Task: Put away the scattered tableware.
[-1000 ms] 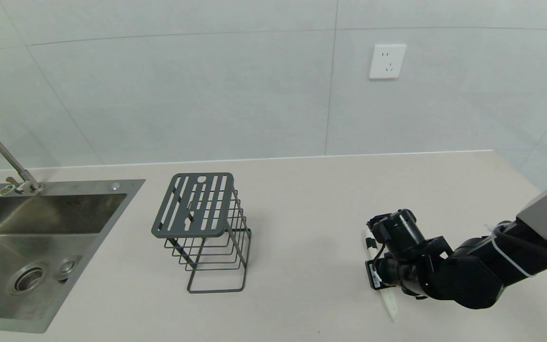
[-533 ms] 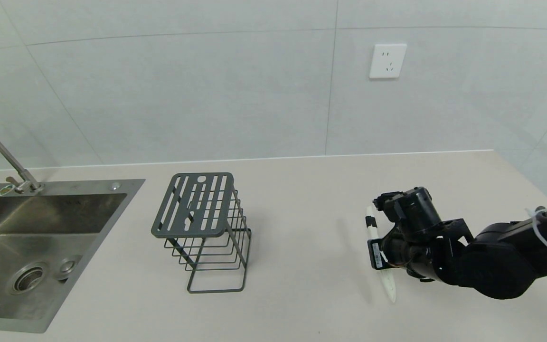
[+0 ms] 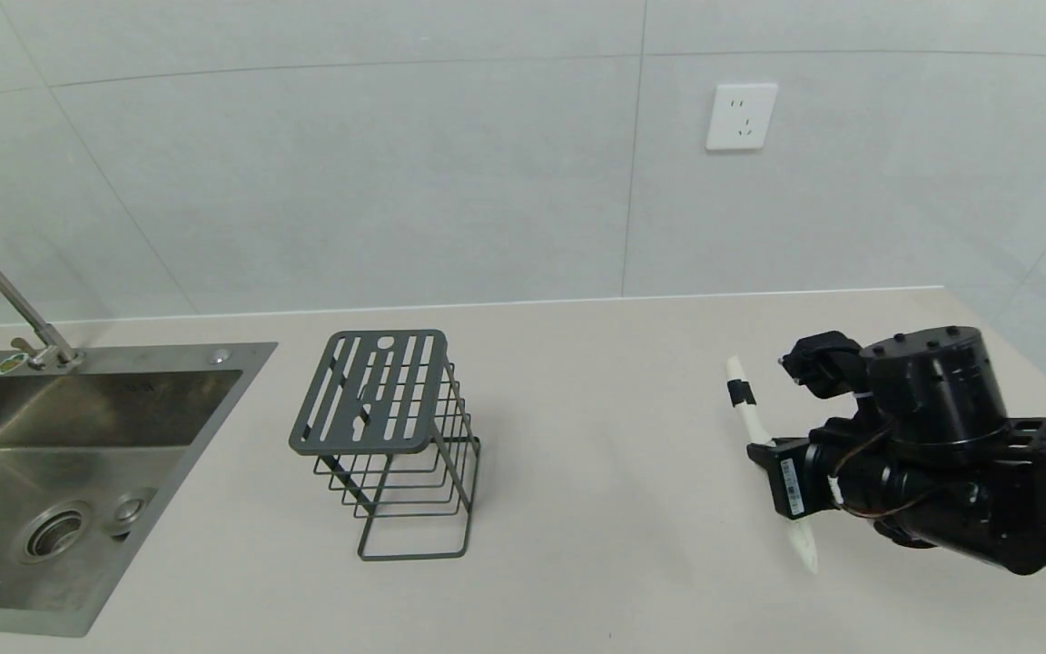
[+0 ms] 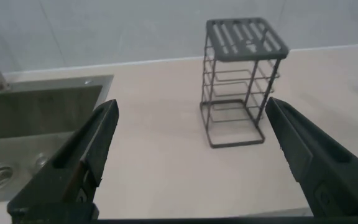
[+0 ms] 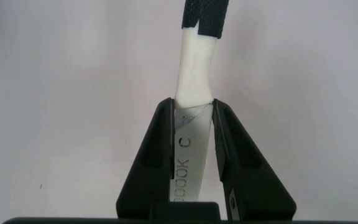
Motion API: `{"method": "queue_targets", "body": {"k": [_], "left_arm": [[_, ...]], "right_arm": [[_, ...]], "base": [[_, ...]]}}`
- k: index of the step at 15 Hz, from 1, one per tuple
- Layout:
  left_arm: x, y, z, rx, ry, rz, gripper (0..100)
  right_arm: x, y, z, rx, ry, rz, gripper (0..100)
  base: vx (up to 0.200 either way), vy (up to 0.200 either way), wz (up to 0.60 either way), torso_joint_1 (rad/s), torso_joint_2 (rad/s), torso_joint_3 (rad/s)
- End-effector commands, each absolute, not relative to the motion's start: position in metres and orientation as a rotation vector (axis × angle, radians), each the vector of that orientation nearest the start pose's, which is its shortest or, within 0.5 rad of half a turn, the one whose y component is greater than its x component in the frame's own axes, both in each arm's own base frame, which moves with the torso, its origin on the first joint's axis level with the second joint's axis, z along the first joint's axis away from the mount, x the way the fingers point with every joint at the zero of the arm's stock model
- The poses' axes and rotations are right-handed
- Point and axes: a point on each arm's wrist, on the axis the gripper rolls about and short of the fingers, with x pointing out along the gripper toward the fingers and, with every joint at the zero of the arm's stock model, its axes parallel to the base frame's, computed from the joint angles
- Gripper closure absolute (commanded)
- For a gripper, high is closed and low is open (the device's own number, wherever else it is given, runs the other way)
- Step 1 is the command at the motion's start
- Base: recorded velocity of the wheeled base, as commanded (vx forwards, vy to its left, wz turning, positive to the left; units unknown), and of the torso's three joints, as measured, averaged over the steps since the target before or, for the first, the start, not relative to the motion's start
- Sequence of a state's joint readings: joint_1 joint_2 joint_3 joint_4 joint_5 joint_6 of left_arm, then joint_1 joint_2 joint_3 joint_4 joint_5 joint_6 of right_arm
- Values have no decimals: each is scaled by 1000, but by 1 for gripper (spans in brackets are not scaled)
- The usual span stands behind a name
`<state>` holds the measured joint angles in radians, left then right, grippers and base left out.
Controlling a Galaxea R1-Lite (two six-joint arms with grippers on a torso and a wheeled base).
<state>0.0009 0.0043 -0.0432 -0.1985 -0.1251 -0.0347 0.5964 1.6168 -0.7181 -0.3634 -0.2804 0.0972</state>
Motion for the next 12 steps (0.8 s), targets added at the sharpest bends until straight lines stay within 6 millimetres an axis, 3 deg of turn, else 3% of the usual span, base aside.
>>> {"method": "queue_targets", "body": {"k": [1,3,4,6,12], "left_arm": [[-34,-4,144,-49,-247,-194,0],[-30,-5,175,-45,-235,-267,0],[-30,-5,175,-45,-235,-267,0],[-9,-6,207,-15,-222,-326,0],[55,-13,222,196,-184,-542,0]], "right_arm": [[211,137,171,-140,426,317,100],[207,134,174,-178,379,360,100],[207,134,174,-178,379,360,100],[200,132,187,-241,286,419,100],[173,163,199,-247,164,688,100]], "base": [[0,0,0,0,0,0],[0,0,0,0,0,0],[0,0,0,0,0,0],[0,0,0,0,0,0],[0,0,0,0,0,0]]}}
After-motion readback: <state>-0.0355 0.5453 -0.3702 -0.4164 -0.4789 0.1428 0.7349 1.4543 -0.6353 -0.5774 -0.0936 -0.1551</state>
